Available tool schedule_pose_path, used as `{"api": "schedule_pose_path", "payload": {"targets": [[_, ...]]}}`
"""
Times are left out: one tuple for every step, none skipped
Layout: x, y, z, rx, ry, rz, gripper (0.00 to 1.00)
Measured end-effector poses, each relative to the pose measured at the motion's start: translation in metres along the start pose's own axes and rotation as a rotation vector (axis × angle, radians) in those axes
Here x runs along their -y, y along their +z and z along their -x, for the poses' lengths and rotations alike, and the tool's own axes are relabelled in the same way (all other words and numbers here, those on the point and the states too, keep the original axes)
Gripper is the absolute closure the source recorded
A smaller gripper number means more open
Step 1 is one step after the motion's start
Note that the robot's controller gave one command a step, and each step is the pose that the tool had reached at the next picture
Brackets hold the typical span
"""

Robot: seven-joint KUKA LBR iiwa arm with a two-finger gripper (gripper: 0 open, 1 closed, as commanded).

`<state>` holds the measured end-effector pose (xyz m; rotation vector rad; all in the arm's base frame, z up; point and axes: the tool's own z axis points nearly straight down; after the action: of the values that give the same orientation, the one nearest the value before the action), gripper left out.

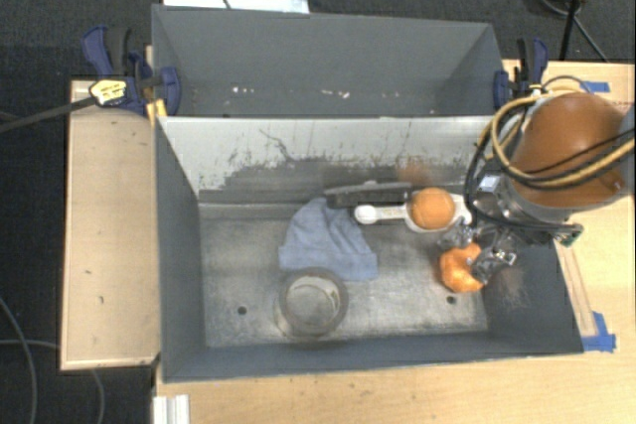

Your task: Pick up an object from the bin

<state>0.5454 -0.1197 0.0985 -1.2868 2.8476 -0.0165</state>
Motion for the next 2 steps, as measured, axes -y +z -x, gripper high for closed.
{"api": "schedule_pose_path", "payload": {"targets": [[0.0,0.0,0.0,0.0,0.0,0.0,1.0],[0.0,0.0001,0.0,0.0,0.0,0.0,1.0]]}}
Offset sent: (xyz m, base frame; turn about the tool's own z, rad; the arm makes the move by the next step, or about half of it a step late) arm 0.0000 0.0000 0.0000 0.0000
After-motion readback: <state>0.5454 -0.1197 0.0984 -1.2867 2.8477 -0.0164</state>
